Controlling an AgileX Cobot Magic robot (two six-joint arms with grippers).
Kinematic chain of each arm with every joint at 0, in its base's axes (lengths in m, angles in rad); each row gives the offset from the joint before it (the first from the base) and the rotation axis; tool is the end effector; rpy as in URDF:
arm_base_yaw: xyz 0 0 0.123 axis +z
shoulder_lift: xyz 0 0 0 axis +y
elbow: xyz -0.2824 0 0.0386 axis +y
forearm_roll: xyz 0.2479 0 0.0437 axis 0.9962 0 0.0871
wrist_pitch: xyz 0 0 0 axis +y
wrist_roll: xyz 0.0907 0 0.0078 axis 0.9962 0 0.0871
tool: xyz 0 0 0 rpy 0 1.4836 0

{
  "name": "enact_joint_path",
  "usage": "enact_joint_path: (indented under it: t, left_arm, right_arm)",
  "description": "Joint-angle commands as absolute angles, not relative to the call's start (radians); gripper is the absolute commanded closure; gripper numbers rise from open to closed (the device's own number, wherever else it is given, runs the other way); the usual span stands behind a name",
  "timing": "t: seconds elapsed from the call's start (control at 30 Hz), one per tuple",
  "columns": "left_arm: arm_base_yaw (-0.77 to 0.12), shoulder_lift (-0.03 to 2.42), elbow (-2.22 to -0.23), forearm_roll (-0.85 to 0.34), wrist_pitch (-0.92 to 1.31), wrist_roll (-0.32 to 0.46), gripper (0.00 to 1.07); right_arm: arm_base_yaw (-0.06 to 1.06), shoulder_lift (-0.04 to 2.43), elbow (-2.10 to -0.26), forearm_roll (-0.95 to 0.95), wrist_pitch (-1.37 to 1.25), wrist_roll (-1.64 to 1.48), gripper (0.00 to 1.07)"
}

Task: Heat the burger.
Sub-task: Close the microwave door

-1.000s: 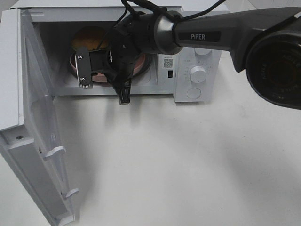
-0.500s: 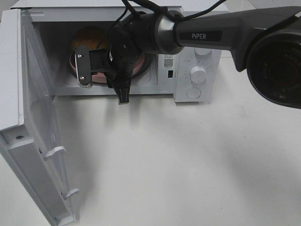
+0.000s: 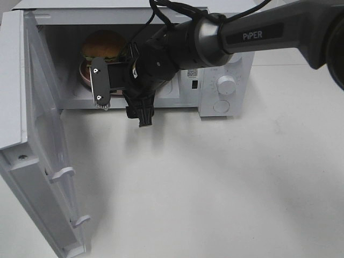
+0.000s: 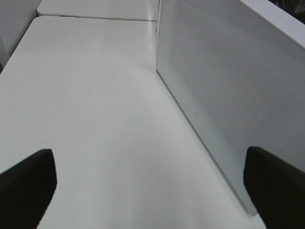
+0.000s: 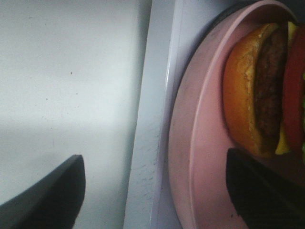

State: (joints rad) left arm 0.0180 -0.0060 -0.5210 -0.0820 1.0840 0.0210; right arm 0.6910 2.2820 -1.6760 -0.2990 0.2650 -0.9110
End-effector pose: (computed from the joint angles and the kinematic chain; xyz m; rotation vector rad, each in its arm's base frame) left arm -0.0093 -0.0068 0.2812 0.0093 2.0386 -0.0735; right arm 0.3953 0.3178 0.1430 -1.8957 1.4159 -0.3397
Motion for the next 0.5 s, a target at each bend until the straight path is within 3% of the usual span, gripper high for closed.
enact_joint_path:
  t: [0.03, 0.5]
  left_arm:
    - [0.018, -0.021, -0.519, -0.083, 1.071, 0.022, 0.07]
    - [0.018, -0.021, -0.519, -0.083, 1.071, 0.022, 0.07]
  right_arm:
    - [0.688, 2.225, -1.596, -0.298, 0.201, -0.907, 0.24]
    - [0.688, 2.041, -1.354, -0.343, 0.121, -0.838, 0.26]
